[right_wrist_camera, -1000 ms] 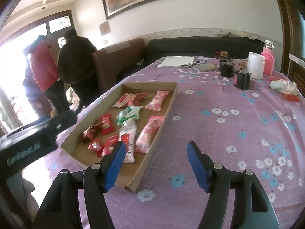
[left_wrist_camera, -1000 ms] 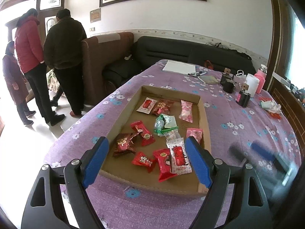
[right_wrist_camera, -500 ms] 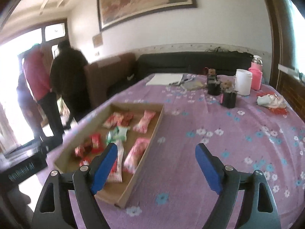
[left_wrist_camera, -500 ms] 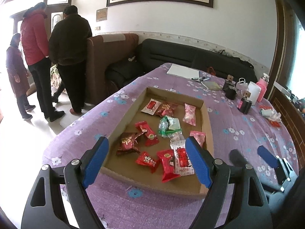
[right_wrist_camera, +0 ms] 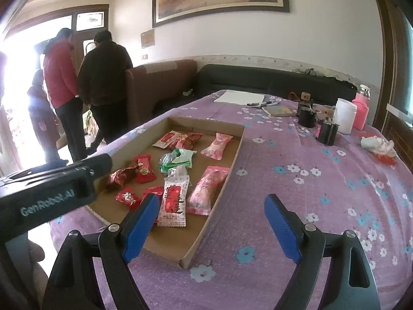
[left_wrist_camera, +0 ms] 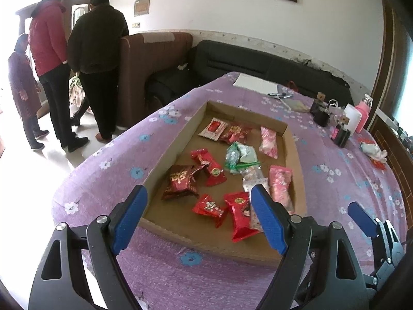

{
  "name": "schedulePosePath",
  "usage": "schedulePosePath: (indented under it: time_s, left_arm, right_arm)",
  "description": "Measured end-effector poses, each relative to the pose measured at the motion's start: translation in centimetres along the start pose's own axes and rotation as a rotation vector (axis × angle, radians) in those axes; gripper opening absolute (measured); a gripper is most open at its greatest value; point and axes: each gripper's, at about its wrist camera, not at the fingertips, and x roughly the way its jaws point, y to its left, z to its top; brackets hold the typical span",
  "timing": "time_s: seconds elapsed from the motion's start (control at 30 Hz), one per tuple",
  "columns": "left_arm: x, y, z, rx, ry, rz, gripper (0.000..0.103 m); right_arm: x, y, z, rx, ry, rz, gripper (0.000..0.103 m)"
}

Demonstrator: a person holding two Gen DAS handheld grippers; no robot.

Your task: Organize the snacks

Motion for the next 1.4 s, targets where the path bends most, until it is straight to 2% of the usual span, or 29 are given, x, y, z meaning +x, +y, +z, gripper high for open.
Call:
schedulePosePath:
  time_s: [0.37, 0.93, 1.4]
  left_arm:
    - [1.5, 0.5, -0.4, -0.003, 0.041, 0.014, 0.083]
    - [0.4, -0.9, -0.6, 0.036, 0.014, 0.038, 0.083]
    - [0.0, -1.2, -0.9, 0.035, 0.019, 0.020, 0.083]
  right_arm:
    - [1.0, 0.8, -0.3, -0.020, 0.016, -0.016, 0.085]
    - [0.2, -0.1, -0.6, 0.008, -0.007, -0.026, 0.085]
    - [-0.5, -0.1, -0.7, 0.009, -0.018, -0.047, 0.086]
